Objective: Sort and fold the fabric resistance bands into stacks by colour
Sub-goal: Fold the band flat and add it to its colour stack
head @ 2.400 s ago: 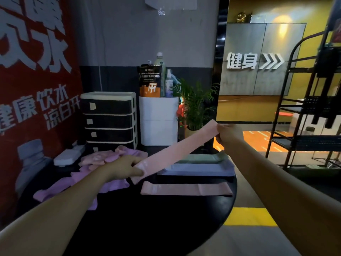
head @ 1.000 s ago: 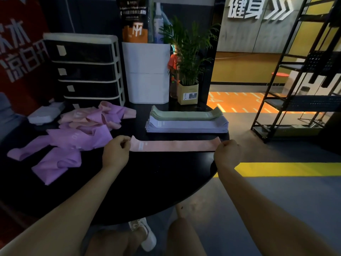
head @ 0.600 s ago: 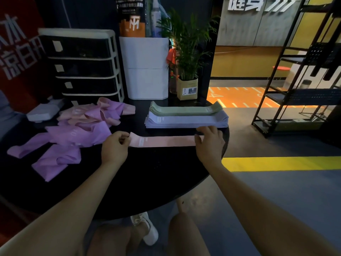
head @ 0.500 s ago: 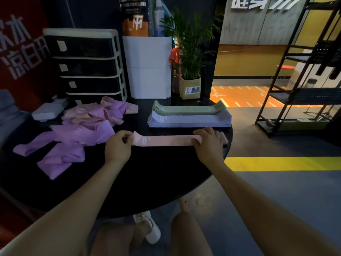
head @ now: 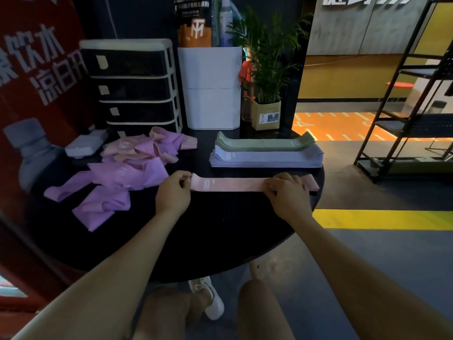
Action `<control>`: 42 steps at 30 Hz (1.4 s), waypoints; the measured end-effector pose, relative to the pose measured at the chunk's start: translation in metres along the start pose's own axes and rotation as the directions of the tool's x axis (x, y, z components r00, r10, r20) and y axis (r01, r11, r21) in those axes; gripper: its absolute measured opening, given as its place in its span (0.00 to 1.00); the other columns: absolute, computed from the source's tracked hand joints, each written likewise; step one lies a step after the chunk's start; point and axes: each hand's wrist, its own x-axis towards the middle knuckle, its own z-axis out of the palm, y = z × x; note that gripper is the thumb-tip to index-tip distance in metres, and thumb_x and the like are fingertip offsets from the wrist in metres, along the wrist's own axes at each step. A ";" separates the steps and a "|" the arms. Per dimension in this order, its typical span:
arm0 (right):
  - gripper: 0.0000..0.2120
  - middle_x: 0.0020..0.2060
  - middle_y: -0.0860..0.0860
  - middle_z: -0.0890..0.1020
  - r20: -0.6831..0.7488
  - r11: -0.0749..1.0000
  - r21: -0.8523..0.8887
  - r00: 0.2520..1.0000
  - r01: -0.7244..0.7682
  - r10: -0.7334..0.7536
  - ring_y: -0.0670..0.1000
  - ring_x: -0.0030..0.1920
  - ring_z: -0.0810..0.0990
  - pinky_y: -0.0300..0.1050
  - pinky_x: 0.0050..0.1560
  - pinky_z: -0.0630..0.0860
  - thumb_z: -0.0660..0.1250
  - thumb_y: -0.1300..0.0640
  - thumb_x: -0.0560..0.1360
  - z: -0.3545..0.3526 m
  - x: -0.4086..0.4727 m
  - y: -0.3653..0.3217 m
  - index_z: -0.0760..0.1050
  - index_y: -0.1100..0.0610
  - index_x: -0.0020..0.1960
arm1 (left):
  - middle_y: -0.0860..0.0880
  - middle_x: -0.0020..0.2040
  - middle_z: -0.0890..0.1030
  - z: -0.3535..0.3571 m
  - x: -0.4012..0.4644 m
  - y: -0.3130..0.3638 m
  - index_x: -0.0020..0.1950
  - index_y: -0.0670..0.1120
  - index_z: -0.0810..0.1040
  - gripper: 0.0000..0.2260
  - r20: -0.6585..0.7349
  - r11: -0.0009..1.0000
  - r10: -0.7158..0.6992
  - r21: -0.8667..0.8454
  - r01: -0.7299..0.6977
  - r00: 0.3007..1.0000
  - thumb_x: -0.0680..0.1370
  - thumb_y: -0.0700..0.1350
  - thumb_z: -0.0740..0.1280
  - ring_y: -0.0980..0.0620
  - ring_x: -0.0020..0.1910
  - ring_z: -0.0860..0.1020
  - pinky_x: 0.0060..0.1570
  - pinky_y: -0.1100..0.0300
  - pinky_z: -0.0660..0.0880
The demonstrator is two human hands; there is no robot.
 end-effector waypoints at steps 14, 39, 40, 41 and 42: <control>0.16 0.62 0.50 0.72 0.002 0.999 -0.041 1.000 0.030 -0.030 0.55 0.63 0.66 0.51 0.61 0.63 0.60 0.49 0.78 -0.001 0.000 -0.003 0.74 0.50 0.64 | 0.47 0.56 0.80 0.001 -0.001 0.003 0.58 0.45 0.77 0.09 -0.008 0.998 -0.050 0.034 0.051 0.999 0.79 0.42 0.62 0.49 0.53 0.77 0.50 0.60 0.68; 0.18 0.69 0.49 0.68 0.256 0.966 0.141 0.935 0.216 -0.246 0.53 0.69 0.64 0.53 0.69 0.58 0.61 0.49 0.79 0.013 0.035 -0.060 0.70 0.49 0.68 | 0.49 0.63 0.75 0.003 0.008 -0.006 0.63 0.45 0.76 0.14 0.166 0.975 0.217 0.020 -0.223 0.962 0.77 0.41 0.66 0.51 0.61 0.73 0.61 0.59 0.68; 0.18 0.68 0.50 0.69 0.247 0.966 0.149 0.937 0.213 -0.245 0.54 0.69 0.65 0.54 0.68 0.60 0.61 0.49 0.78 0.012 0.040 -0.066 0.70 0.49 0.68 | 0.48 0.63 0.75 0.001 0.012 -0.004 0.63 0.45 0.76 0.14 0.155 0.971 0.231 0.025 -0.238 0.960 0.77 0.41 0.66 0.50 0.62 0.73 0.62 0.60 0.68; 0.18 0.67 0.51 0.70 0.241 0.964 0.159 0.939 0.213 -0.247 0.55 0.68 0.66 0.55 0.68 0.62 0.61 0.50 0.78 0.011 0.047 -0.072 0.71 0.50 0.68 | 0.48 0.62 0.75 -0.004 0.015 -0.001 0.63 0.44 0.76 0.14 0.139 0.966 0.248 0.037 -0.255 0.959 0.77 0.40 0.66 0.50 0.62 0.73 0.62 0.62 0.67; 0.18 0.66 0.53 0.71 0.235 0.961 0.178 0.939 0.213 -0.251 0.57 0.67 0.67 0.57 0.67 0.64 0.62 0.51 0.78 0.012 0.053 -0.079 0.72 0.51 0.67 | 0.48 0.62 0.75 -0.009 0.021 0.003 0.62 0.44 0.76 0.14 0.122 0.962 0.262 0.052 -0.269 0.957 0.77 0.40 0.66 0.50 0.62 0.72 0.61 0.63 0.66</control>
